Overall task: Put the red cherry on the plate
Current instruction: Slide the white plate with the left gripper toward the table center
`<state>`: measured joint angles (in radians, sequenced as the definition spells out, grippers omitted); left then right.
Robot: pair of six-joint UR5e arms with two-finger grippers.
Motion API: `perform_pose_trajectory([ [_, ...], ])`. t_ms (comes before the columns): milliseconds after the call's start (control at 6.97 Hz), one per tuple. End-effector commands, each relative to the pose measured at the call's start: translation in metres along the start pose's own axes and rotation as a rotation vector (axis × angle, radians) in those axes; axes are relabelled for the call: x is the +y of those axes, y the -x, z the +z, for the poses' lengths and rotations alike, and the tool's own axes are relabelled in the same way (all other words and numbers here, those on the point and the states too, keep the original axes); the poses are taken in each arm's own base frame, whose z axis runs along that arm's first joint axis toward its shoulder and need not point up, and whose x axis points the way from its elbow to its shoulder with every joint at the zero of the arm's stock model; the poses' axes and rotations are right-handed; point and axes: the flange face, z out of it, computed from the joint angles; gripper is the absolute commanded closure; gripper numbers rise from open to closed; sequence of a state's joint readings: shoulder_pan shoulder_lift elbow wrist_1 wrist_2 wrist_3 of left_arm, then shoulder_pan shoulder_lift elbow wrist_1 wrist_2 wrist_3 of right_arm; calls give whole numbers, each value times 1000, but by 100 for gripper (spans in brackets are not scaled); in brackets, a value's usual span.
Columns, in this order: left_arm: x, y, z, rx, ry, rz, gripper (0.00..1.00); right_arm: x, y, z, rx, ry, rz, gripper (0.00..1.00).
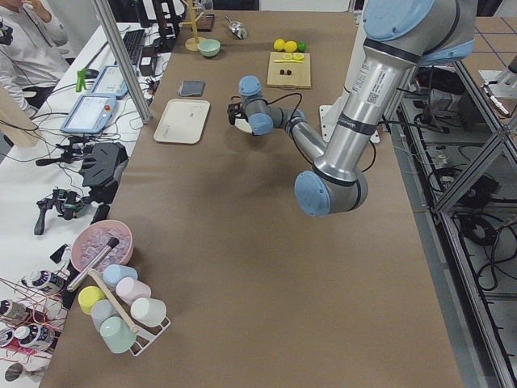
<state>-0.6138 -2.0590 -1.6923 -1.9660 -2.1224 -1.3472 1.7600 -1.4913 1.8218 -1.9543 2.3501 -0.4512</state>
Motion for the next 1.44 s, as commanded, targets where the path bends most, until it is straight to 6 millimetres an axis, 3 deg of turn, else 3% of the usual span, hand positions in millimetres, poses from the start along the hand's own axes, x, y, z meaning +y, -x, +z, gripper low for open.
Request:
perform_pose_trajectory([
  [0, 30, -19, 24, -8, -16, 18, 100, -1, -1, 1, -1, 2, 1, 0],
  [144, 35, -20, 31, -14, -11, 26, 100, -1, -1, 1, -1, 2, 1, 0],
  [718, 21, -4, 49, -54, -11, 29, 98, 0, -1, 1, -1, 3, 2, 0],
  [861, 17, -6, 50, -58, -20, 43, 1, 0, -2, 2, -2, 4, 4, 0],
  [1005, 10, -9, 46, -58, -58, 40, 2, 0, -2, 2, -2, 4, 4, 0],
  [1292, -1, -22, 15, -12, -118, 42, 2, -1, -1, 1, -1, 3, 2, 0],
])
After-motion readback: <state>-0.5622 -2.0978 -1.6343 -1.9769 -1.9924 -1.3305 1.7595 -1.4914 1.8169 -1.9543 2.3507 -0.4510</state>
